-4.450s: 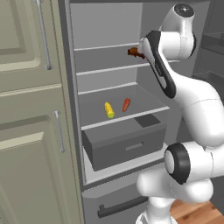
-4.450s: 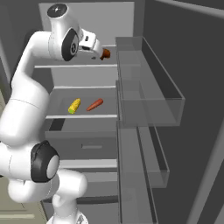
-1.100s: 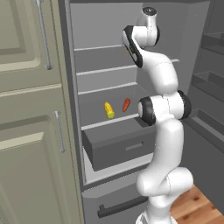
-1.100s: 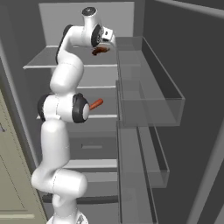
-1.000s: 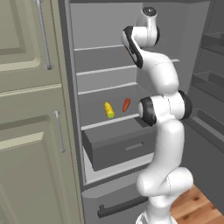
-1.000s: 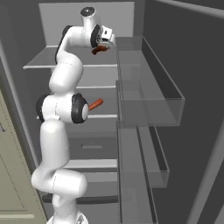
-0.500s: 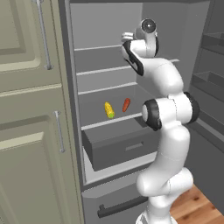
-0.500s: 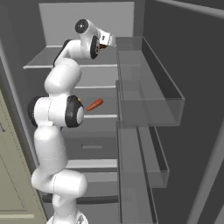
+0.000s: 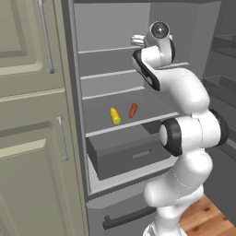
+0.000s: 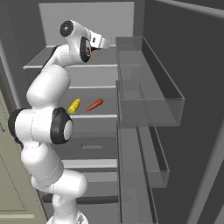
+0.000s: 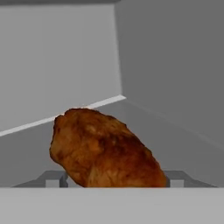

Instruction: Gather the corn and carrot from the fridge and place them on a tray on the dining counter. Then gather the chicken drumstick and steak from the fridge and place them on the other tray.

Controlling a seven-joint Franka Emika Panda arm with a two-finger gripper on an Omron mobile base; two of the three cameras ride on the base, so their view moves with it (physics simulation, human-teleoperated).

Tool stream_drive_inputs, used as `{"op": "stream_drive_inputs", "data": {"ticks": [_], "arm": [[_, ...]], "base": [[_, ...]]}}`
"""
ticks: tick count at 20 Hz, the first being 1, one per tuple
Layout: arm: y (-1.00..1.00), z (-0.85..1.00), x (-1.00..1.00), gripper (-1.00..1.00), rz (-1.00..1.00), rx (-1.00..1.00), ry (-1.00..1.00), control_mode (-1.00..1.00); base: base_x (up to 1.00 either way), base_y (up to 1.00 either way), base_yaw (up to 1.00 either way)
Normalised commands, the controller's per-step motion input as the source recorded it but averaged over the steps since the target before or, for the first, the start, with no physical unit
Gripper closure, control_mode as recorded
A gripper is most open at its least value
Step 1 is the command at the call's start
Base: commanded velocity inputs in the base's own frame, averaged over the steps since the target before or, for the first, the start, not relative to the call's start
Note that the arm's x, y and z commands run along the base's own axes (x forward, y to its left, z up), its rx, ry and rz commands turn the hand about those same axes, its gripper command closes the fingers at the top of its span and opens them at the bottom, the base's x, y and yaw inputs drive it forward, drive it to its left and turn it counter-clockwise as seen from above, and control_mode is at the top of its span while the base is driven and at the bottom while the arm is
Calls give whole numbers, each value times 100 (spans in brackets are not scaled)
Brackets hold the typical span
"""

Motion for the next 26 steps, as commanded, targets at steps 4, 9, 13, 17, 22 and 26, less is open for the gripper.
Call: {"op": "stream_drive_inputs", "data": {"ticks": [4, 9, 13, 17, 22, 26], "arm": [[23, 45, -98, 100, -7, 0, 3, -100], [15, 31, -100, 100, -6, 0, 14, -100], [6, 0, -100, 100, -2, 0, 10, -100], [3, -32, -100, 100, 0, 6, 15, -100], [0, -35, -100, 100, 0, 0, 13, -100], [-9, -46, -58, 100, 0, 1, 9, -100]], "base": [[0, 0, 0], [0, 0, 0], [0, 0, 0], [0, 0, 0], [0, 0, 0], [0, 0, 0]]}}
